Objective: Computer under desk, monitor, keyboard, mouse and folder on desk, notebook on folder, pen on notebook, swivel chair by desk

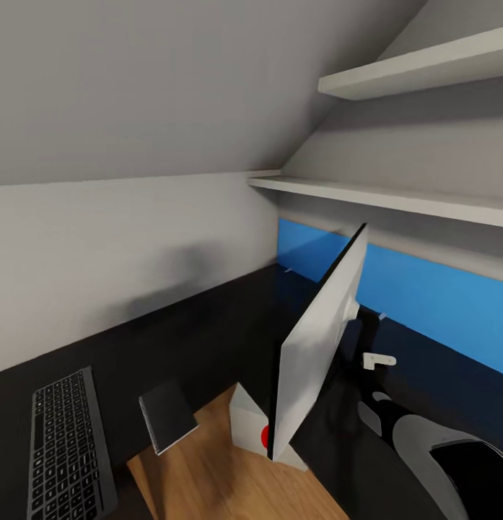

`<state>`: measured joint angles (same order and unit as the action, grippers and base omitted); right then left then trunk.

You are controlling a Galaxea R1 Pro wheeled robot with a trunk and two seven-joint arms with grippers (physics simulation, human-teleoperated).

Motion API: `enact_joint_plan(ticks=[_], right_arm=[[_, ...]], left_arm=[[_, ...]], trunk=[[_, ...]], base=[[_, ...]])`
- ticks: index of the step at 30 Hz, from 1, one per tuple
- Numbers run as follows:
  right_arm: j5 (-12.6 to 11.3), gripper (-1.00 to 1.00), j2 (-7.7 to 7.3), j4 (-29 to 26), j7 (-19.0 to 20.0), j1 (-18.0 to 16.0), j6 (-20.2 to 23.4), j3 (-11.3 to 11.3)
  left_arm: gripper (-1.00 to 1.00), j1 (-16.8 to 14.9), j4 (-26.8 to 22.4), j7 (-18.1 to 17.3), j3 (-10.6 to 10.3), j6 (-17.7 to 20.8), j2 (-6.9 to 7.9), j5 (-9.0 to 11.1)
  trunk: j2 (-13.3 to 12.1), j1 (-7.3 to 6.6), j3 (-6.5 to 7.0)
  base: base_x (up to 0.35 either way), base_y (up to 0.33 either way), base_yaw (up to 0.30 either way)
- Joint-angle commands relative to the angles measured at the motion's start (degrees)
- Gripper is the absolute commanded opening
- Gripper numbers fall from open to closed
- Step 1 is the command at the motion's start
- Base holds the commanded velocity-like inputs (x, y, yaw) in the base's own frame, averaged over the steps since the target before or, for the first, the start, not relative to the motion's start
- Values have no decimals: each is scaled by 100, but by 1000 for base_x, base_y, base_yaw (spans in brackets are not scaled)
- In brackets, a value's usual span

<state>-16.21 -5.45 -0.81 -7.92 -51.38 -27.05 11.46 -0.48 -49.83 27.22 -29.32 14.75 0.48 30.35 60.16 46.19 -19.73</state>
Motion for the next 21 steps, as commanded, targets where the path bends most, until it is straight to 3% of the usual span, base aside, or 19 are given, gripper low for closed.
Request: enact_joint_plan(ticks=[1,12,13,21], right_arm=[[-40,100,0,2,-17,-4,-11,50],[-40,100,0,2,-19,-4,-5,50],[-40,-100,0,4,-20,-4,-4,50],[-46,-100,2,14,-19,-6,-7,50]], left_arm=[[100,-5,-10,47,-20,19,5,32],[100,-5,83,47,-15,19,5,32],[100,-5,90,47,-14,19,5,32],[100,-5,105,47,-13,19,5,32]], trunk=[[5,1,-7],[5,1,-7],[5,1,-7],[5,1,-7]], base=[[41,-75,0],[10,-17,0],[1,-2,0],[0,0,0]])
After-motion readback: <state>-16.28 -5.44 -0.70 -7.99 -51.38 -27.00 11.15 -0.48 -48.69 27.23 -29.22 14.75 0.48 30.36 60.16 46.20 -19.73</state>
